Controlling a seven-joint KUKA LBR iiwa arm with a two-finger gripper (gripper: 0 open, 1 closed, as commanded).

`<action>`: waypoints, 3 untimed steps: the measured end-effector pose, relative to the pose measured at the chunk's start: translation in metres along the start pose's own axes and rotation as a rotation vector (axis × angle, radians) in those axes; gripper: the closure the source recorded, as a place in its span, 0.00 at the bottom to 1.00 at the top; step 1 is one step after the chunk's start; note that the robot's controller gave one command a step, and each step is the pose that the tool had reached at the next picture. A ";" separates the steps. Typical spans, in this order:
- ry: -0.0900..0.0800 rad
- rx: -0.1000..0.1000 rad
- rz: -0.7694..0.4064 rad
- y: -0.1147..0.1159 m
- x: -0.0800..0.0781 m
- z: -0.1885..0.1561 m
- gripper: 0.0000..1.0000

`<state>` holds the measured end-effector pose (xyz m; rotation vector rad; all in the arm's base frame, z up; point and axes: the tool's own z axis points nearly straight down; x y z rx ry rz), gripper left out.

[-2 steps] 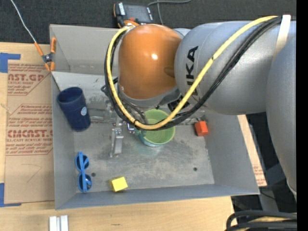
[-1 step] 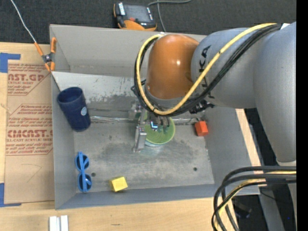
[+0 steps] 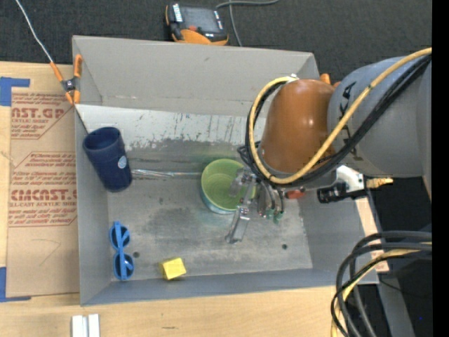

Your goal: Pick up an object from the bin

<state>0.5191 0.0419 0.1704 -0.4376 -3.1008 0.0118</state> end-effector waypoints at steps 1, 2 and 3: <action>0.006 0.002 0.142 -0.020 -0.012 0.078 0.00; 0.000 -0.001 0.142 -0.019 -0.013 0.075 1.00; -0.008 -0.004 0.091 -0.043 -0.021 -0.045 1.00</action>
Offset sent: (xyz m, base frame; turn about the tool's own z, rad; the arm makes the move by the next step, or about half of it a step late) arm 0.0068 -0.0233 -0.0740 0.1422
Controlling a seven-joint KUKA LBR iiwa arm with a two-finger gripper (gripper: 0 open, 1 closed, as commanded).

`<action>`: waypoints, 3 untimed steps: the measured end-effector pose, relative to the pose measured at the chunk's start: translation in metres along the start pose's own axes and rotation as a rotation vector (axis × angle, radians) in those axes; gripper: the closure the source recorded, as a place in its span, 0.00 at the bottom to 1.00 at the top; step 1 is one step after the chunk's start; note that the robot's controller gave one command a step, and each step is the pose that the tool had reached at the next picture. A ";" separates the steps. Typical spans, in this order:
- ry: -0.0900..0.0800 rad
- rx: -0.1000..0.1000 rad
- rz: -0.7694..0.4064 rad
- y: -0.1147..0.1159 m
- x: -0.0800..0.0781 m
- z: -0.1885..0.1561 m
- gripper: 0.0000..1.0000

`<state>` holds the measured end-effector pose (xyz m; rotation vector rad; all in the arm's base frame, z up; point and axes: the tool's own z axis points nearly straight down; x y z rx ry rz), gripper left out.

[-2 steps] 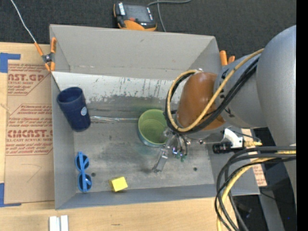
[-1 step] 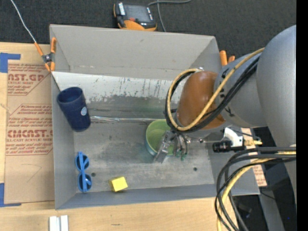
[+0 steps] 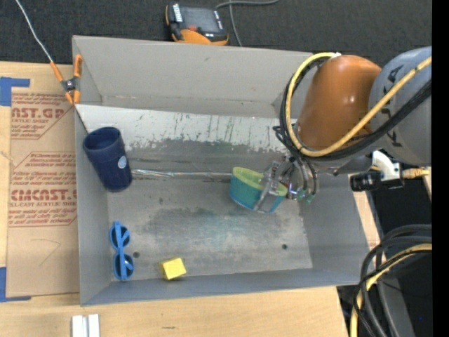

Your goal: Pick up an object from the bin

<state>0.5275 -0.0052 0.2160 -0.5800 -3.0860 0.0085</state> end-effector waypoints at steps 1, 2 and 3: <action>0.006 0.002 0.000 0.000 0.001 0.004 0.00; 0.011 0.005 -0.032 -0.028 -0.036 0.108 0.00; 0.015 0.005 -0.020 -0.007 -0.021 0.145 0.00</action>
Offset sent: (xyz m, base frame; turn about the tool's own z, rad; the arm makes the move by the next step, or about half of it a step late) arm 0.0000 0.0000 0.0000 0.0000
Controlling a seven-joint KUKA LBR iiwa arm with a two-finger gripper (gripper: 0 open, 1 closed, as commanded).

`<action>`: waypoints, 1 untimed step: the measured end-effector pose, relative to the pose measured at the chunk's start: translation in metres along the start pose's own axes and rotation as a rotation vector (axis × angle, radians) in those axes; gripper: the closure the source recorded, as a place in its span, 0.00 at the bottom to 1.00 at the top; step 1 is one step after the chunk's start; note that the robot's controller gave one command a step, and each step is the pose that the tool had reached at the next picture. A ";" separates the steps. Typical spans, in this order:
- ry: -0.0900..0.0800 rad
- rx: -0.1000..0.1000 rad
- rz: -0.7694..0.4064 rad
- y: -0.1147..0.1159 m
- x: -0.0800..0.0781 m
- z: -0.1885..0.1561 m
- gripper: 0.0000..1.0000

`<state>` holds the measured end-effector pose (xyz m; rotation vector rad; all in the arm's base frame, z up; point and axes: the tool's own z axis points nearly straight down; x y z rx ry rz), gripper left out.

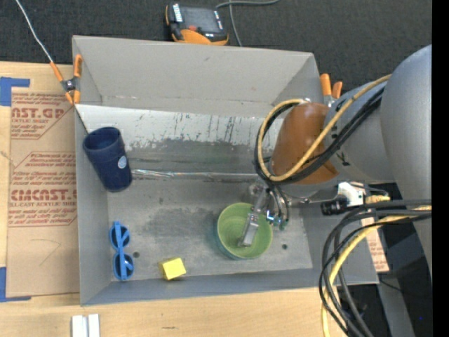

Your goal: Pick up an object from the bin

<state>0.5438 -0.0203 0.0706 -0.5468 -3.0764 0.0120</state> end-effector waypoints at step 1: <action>-0.004 -0.001 0.002 -0.001 -0.002 -0.003 1.00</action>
Offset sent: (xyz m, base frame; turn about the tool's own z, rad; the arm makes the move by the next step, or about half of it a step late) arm 0.0000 0.0000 0.0000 0.0000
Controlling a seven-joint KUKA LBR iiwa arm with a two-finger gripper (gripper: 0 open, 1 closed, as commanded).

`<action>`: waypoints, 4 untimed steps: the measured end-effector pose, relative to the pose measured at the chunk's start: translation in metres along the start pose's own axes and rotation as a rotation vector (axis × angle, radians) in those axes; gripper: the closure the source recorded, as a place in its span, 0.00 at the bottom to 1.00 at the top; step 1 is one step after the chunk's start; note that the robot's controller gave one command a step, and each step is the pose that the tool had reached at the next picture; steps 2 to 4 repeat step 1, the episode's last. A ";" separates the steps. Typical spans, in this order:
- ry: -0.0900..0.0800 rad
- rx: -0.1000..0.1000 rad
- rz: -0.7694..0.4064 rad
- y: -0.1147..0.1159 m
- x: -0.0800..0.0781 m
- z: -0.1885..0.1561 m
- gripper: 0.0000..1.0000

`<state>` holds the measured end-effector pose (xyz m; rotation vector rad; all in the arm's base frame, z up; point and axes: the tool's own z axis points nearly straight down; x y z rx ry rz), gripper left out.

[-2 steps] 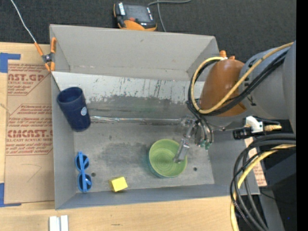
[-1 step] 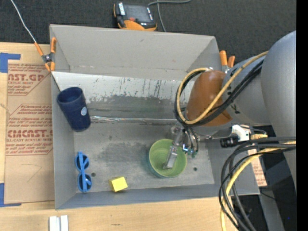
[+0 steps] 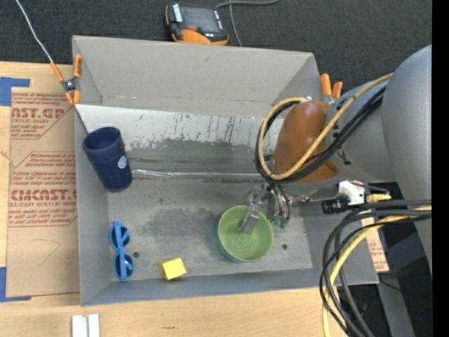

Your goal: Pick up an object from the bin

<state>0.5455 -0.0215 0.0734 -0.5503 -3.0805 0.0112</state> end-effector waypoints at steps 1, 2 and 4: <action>-0.012 0.001 -0.132 -0.086 -0.023 -0.232 1.00; -0.012 0.001 -0.132 -0.086 -0.023 -0.232 1.00; -0.012 0.001 -0.132 -0.086 -0.023 -0.232 1.00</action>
Offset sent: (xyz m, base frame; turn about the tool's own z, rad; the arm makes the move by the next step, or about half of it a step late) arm -0.0069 -0.0854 0.2284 -0.1338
